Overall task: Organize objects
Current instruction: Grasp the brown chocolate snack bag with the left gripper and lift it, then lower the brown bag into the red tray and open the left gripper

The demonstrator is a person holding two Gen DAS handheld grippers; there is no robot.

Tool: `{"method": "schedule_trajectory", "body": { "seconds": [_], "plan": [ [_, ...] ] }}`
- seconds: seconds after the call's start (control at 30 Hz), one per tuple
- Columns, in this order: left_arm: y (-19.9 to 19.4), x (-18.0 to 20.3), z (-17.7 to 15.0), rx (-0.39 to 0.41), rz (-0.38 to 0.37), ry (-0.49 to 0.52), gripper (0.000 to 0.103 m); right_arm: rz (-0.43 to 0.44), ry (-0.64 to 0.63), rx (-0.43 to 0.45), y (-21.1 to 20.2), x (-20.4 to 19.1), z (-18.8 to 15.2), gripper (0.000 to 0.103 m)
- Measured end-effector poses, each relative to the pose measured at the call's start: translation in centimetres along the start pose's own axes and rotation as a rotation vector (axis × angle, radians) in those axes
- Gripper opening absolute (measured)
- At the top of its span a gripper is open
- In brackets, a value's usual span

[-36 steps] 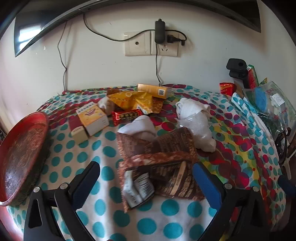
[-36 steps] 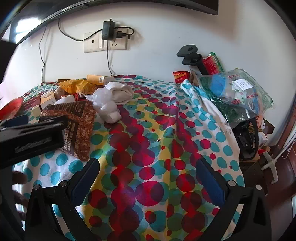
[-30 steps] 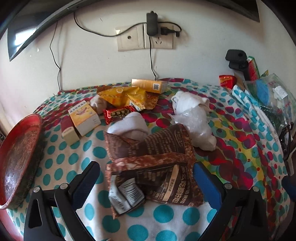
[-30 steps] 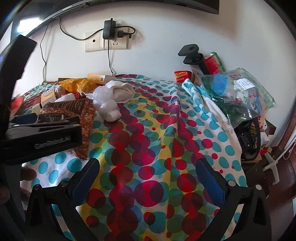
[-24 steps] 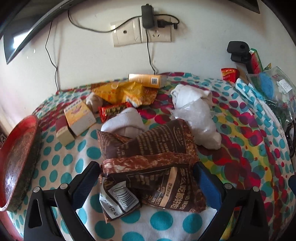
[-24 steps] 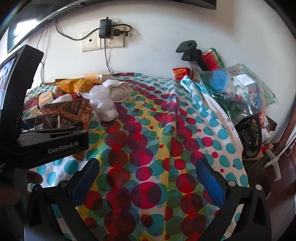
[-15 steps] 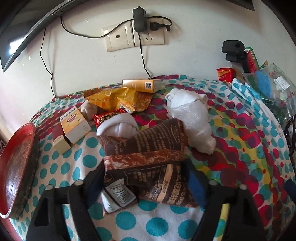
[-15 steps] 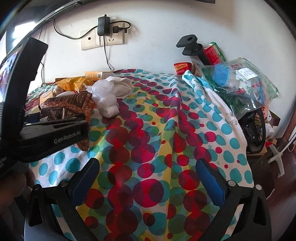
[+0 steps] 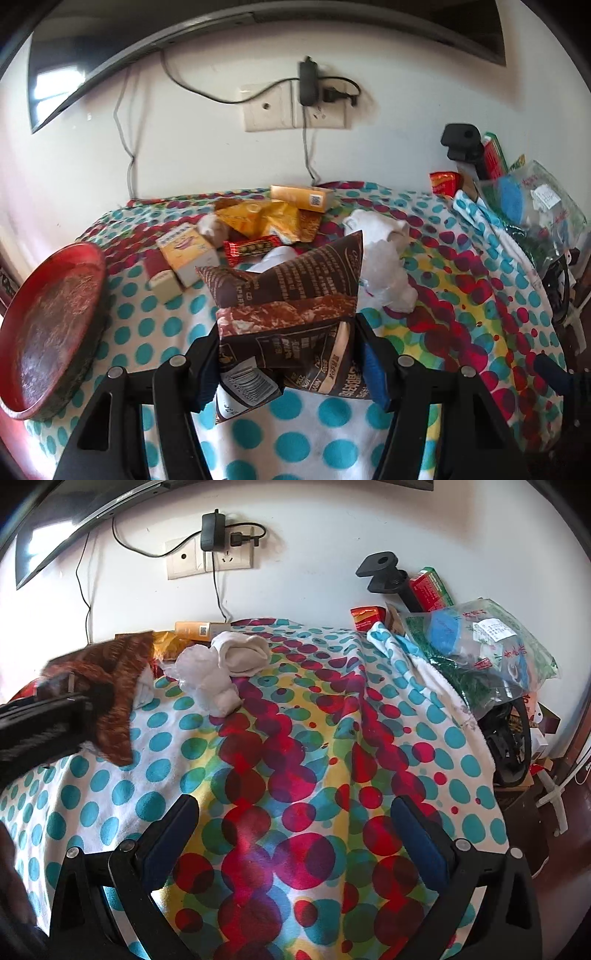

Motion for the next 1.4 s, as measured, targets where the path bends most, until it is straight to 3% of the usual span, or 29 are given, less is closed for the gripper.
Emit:
{"method": "schedule_trajectory", "body": {
  "seconds": [0.4,0.73,0.87,0.93,1.0,1.07,1.2,1.4],
  "plan": [
    [-1.6,-7.4,-1.2,0.003,0.059,-0.090,0.065,0.026,-0.066,-0.002,0.3,-2.2,-0.4,0.103],
    [-2.4,-19.9,-0.7,0.008,0.185,-0.265,0.065,0.070,-0.093,0.027,0.4,-4.0,0.4,0.103],
    [-2.5,-25.8,-1.0,0.000,0.264,-0.330,0.065,0.138,-0.135,0.119,-0.2,-6.1,3.2,0.103],
    [-2.7,-27.6,-1.2,-0.006,0.294,-0.337,0.065,0.147,-0.143,0.161,-1.0,-7.1,5.2,0.103],
    [-3.0,-28.8,-1.5,-0.010,0.323,-0.333,0.065,0.212,-0.130,0.247,-2.9,-7.8,7.6,0.103],
    [-3.0,-29.3,-1.7,-0.020,0.335,-0.331,0.065,0.219,-0.118,0.331,-4.0,-8.1,9.7,0.103],
    [-2.8,-29.3,-2.0,-0.033,0.346,-0.316,0.065,0.254,-0.143,0.381,-3.2,-9.5,13.8,0.103],
    [-2.3,-29.7,-2.1,-0.048,0.342,-0.322,0.066,0.325,-0.165,0.377,0.6,-10.2,14.4,0.103]
  ]
}}
Point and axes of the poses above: each gripper's, at about its wrist camera, not at the fingertips, and y roughly the way its jaws point, x to its right, z to its top, the point moved 3 cm from there along y, roughly the way its jaws point, and after that the axes turned 5 degrees about z, right-handed, at the moved point
